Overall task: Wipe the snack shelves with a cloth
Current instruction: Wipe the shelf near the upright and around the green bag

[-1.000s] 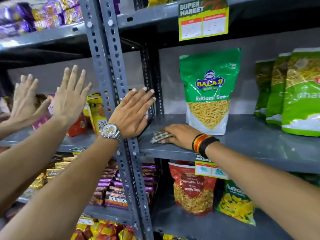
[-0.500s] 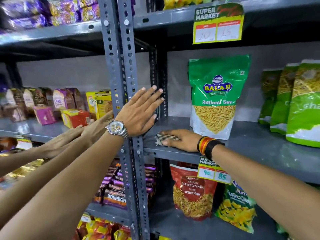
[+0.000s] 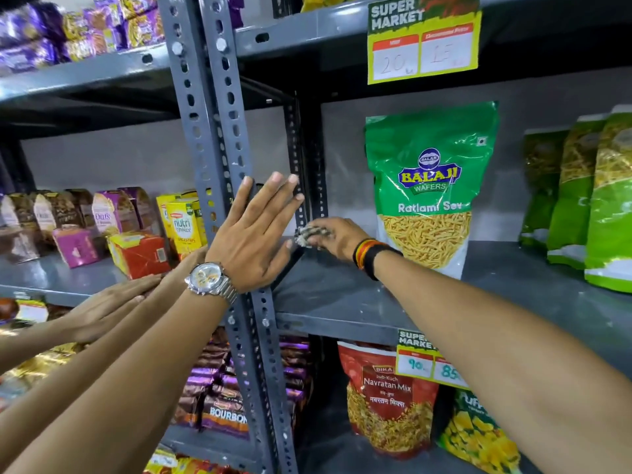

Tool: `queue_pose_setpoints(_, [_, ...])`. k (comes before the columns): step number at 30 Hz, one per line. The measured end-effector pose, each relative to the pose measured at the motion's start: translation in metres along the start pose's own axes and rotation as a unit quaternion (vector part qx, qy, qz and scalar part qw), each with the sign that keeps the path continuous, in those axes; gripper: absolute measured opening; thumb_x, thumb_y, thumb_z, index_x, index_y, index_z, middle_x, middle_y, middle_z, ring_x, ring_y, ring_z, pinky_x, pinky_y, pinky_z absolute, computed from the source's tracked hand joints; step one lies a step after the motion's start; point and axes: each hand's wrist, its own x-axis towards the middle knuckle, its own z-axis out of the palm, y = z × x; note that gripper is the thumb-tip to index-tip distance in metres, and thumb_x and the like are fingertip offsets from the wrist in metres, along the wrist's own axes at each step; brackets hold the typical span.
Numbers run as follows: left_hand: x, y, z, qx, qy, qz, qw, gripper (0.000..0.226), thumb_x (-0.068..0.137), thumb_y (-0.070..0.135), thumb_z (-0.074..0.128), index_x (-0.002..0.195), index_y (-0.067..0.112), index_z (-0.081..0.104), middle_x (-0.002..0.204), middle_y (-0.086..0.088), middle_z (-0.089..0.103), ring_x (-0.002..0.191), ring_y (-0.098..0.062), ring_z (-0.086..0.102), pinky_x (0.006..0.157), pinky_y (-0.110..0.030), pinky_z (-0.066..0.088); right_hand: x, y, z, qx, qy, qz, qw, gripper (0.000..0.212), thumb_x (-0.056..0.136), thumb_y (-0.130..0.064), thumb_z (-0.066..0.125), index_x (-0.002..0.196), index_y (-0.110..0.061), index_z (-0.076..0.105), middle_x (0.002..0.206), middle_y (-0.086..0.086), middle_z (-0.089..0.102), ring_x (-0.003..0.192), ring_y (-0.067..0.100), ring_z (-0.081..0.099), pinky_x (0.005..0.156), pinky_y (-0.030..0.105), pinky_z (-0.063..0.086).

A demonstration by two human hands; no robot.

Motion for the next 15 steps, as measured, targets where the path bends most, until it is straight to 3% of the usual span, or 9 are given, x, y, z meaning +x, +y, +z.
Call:
queue_pose_setpoints(3, [-0.004, 0.0, 0.006, 0.01, 0.016, 0.02, 1.0, 0.064, 0.102, 0.035, 0.037, 0.157, 0.002, 0.037, 0.168, -0.015, 0.028, 0.158, -0.033, 0.016, 0.127, -0.062, 0.006, 0.036, 0.018, 0.009, -0.035, 0.001, 0.009, 0.999, 0.029, 0.085, -0.033, 0.067, 0.114, -0.027, 0.066, 0.112, 0.004, 0.071, 0.104, 0.023, 0.064, 0.086, 0.026, 0.047])
queue_pose_setpoints(8, [-0.006, -0.002, 0.011, 0.014, 0.023, 0.023, 0.999, 0.062, 0.098, 0.031, 0.041, 0.153, 0.003, 0.045, 0.164, -0.011, 0.038, 0.157, -0.033, 0.023, 0.127, -0.063, 0.007, 0.069, 0.051, 0.02, -0.046, -0.028, 0.05, 0.997, 0.027, 0.09, -0.019, 0.064, 0.117, -0.015, 0.065, 0.108, -0.004, 0.065, 0.095, 0.012, 0.057, 0.072, 0.011, 0.041])
queue_pose_setpoints(11, [-0.007, -0.002, 0.012, 0.013, 0.027, 0.021, 0.999, 0.062, 0.099, 0.031, 0.039, 0.153, 0.003, 0.045, 0.164, -0.01, 0.039, 0.157, -0.033, 0.023, 0.127, -0.063, 0.007, 0.082, 0.071, 0.03, -0.089, -0.04, 0.092, 0.991, 0.032, 0.089, -0.026, 0.064, 0.121, -0.022, 0.062, 0.126, 0.004, 0.064, 0.11, 0.026, 0.06, 0.086, 0.024, 0.043])
queue_pose_setpoints(15, [-0.007, 0.001, 0.01, 0.01, 0.031, 0.017, 0.999, 0.061, 0.099, 0.03, 0.039, 0.153, 0.003, 0.045, 0.163, -0.01, 0.04, 0.157, -0.033, 0.024, 0.127, -0.063, 0.007, 0.08, 0.067, 0.035, -0.093, -0.072, 0.092, 0.989, 0.033, 0.09, -0.029, 0.061, 0.122, -0.024, 0.06, 0.129, 0.007, 0.061, 0.115, 0.028, 0.057, 0.093, 0.029, 0.042])
